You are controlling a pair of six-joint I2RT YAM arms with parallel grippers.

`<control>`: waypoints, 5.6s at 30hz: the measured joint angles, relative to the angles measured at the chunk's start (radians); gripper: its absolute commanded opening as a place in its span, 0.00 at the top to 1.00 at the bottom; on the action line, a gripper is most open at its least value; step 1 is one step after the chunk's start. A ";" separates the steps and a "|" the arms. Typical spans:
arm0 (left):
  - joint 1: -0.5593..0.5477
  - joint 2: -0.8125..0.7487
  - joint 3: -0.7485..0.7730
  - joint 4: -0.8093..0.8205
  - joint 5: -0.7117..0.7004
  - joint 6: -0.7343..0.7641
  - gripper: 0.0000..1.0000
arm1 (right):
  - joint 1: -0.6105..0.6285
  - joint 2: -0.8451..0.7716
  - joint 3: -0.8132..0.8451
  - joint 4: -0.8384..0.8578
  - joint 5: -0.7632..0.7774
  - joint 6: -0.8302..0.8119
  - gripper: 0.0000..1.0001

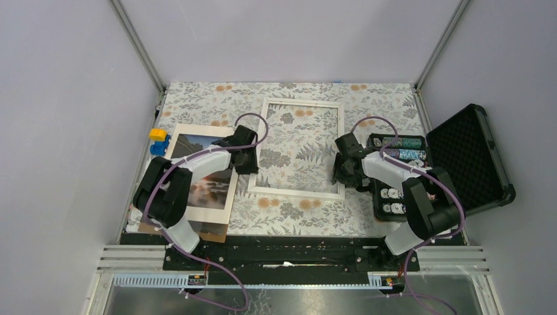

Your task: Put the photo into the frame

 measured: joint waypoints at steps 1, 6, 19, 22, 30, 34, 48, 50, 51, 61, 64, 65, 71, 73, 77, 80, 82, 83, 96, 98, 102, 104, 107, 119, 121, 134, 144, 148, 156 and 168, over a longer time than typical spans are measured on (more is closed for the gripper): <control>0.012 -0.010 -0.014 0.016 0.023 -0.005 0.97 | 0.000 0.002 -0.001 0.000 0.001 -0.002 0.50; 0.096 -0.053 -0.096 0.110 0.146 -0.048 1.00 | 0.000 0.015 -0.004 0.005 0.003 -0.003 0.60; 0.210 -0.116 -0.267 0.345 0.360 -0.141 0.68 | -0.005 0.019 -0.007 0.009 0.002 -0.011 0.60; 0.193 -0.132 -0.258 0.319 0.344 -0.119 0.31 | -0.005 0.020 -0.007 0.010 -0.002 -0.021 0.47; 0.122 -0.250 -0.164 0.179 0.306 -0.053 0.01 | -0.013 0.042 0.032 0.003 -0.005 -0.070 0.25; 0.122 -0.221 -0.135 0.175 0.293 -0.043 0.01 | -0.013 0.064 0.076 -0.006 -0.005 -0.090 0.19; 0.058 -0.108 -0.143 0.156 0.278 -0.050 0.01 | -0.041 0.235 0.256 -0.005 -0.009 -0.109 0.18; 0.056 -0.122 -0.157 0.164 0.283 -0.056 0.02 | -0.047 0.235 0.257 -0.007 -0.014 -0.111 0.11; 0.054 -0.135 -0.167 0.168 0.288 -0.060 0.02 | -0.048 0.235 0.257 -0.007 -0.014 -0.114 0.10; -0.021 -0.224 -0.301 0.238 0.370 -0.151 0.02 | -0.062 0.315 0.358 -0.064 -0.013 -0.225 0.11; -0.056 -0.225 -0.302 0.237 0.374 -0.174 0.01 | -0.073 0.348 0.407 -0.061 0.005 -0.229 0.10; -0.068 -0.225 -0.302 0.236 0.376 -0.179 0.01 | -0.076 0.358 0.423 -0.061 0.011 -0.230 0.10; -0.086 -0.245 -0.254 0.127 0.323 -0.131 0.01 | -0.077 0.399 0.533 -0.101 0.032 -0.237 0.09; -0.085 -0.264 -0.198 0.057 0.278 -0.090 0.01 | -0.077 0.392 0.547 -0.111 0.047 -0.247 0.08; -0.028 -0.333 -0.067 -0.045 0.194 -0.023 0.01 | -0.077 0.348 0.559 -0.168 0.087 -0.259 0.08; 0.038 -0.359 0.021 -0.062 0.142 -0.008 0.01 | -0.077 0.286 0.559 -0.211 0.080 -0.241 0.08; 0.077 -0.351 0.093 -0.046 0.112 -0.017 0.01 | -0.076 0.219 0.531 -0.217 0.048 -0.200 0.08; 0.095 -0.347 0.103 -0.037 0.107 -0.020 0.01 | -0.076 0.177 0.504 -0.217 0.027 -0.167 0.08; 0.121 -0.206 0.116 0.115 0.187 -0.145 0.01 | -0.003 -0.147 0.098 -0.298 -0.068 0.536 0.20; 0.121 -0.230 0.095 0.113 0.201 -0.130 0.01 | 0.005 -0.138 0.080 -0.296 -0.068 0.602 0.23; 0.121 -0.299 0.074 0.096 0.224 -0.086 0.01 | 0.018 -0.126 0.016 -0.258 -0.061 0.718 0.36; 0.121 -0.339 0.068 0.093 0.237 -0.064 0.01 | 0.020 -0.109 -0.014 -0.241 -0.040 0.763 0.38; 0.121 -0.388 0.067 0.085 0.259 -0.035 0.01 | 0.020 -0.067 -0.011 -0.232 -0.014 0.804 0.43; 0.120 -0.514 0.064 0.049 0.274 0.039 0.01 | 0.022 0.051 0.029 -0.161 0.037 0.862 0.90; 0.120 -0.519 0.065 0.048 0.274 0.042 0.01 | 0.022 0.060 0.040 -0.164 0.043 0.854 0.93; 0.120 -0.464 0.188 -0.008 0.245 0.043 0.01 | -0.008 0.031 0.306 -0.324 0.251 0.653 1.00; 0.120 -0.367 0.269 -0.007 0.271 0.001 0.01 | -0.286 -0.077 0.281 -0.114 0.132 0.021 1.00; 0.140 -0.299 0.271 0.007 0.288 -0.021 0.01 | -0.312 -0.006 0.377 -0.074 0.068 -0.224 1.00; 0.306 -0.078 0.277 0.058 0.318 -0.080 0.01 | -0.372 0.226 0.601 0.027 -0.026 -0.546 1.00; 0.326 0.475 0.692 0.144 0.404 0.011 0.01 | -0.470 0.314 0.636 0.047 -0.133 -0.659 1.00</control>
